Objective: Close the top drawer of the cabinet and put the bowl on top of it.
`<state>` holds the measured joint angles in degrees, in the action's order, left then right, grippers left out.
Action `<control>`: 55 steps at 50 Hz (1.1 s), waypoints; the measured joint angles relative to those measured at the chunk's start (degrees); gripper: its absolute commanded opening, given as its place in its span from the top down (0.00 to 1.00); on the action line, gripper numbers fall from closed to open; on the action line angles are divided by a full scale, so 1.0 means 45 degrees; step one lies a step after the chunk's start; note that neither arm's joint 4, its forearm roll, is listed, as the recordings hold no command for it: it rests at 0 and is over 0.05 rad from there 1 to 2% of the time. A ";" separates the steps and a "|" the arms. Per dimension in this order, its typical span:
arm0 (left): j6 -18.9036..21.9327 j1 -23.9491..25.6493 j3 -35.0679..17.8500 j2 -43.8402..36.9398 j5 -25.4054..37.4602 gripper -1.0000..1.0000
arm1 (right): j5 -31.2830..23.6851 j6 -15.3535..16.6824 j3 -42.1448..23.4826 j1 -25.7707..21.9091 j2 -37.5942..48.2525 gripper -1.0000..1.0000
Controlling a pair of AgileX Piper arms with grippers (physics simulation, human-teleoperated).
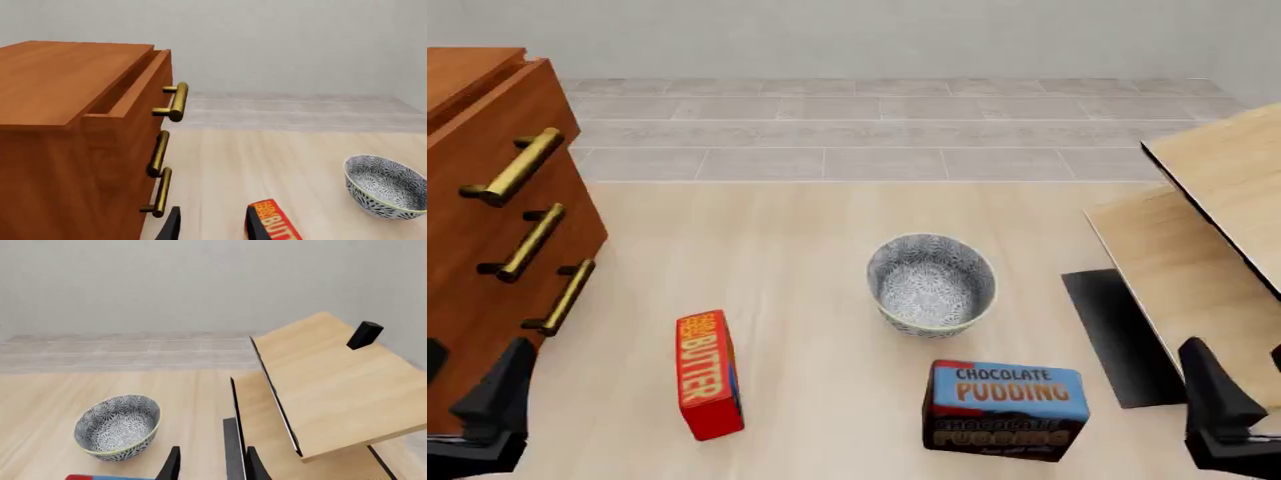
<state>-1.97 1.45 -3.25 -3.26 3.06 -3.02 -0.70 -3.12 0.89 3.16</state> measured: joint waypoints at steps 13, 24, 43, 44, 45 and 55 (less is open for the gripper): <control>0.0185 -0.0291 0.0272 0.0454 -0.0397 0.00 | 0.0488 -0.0172 0.0503 0.0105 -0.0496 0.00; 0.0131 -0.0275 -0.0034 0.0550 -0.0273 0.00 | 0.0542 -0.0290 0.0576 0.0178 -0.0611 0.00; 0.0059 0.0032 -0.0670 -0.1260 -0.1973 0.00 | 0.0591 -0.0410 0.0652 0.0235 -0.0656 0.00; 0.0056 0.0054 -0.0694 -0.1425 -0.2134 0.00 | 0.0594 -0.0416 0.0654 0.0237 -0.0655 0.00; 0.0049 0.0078 -0.0720 -0.1598 -0.2298 0.00 | 0.0598 -0.0423 0.0657 0.0240 -0.0654 0.00; 0.0064 0.0369 -0.0993 -0.3199 -0.3742 0.00 | 0.0612 -0.0463 0.0673 0.0256 -0.0654 0.00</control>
<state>-1.68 3.11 -7.72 -17.66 -13.78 -0.27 -2.78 -0.09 2.04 0.21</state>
